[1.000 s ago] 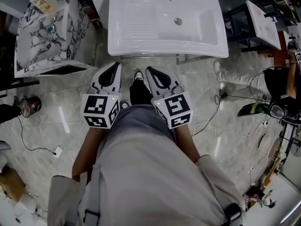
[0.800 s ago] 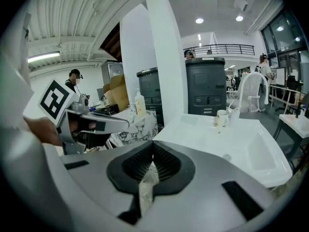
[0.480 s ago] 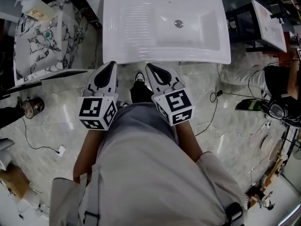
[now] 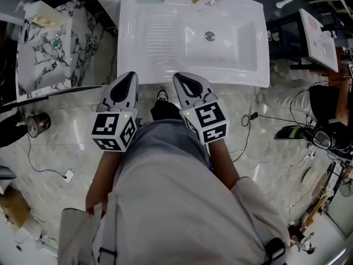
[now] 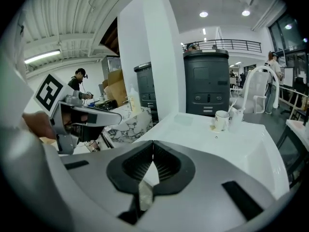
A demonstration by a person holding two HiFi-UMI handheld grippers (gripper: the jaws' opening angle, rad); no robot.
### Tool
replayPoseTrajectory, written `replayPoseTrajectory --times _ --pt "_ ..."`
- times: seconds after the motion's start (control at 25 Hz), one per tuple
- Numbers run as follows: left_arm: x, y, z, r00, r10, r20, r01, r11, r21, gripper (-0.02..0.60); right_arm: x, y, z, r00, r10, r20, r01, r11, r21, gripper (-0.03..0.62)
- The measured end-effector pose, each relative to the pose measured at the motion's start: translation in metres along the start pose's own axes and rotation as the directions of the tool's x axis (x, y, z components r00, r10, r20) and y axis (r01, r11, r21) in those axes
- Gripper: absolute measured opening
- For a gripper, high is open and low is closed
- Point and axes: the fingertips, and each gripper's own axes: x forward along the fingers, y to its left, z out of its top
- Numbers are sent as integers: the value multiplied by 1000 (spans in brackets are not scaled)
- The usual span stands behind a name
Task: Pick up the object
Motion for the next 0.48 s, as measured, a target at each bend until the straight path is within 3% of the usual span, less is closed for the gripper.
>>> replayPoseTrajectory --times 0.48 --pt "19 -1 4 998 63 10 -62 998 -17 6 15 -34 2 998 53 -18 -54 998 -46 11"
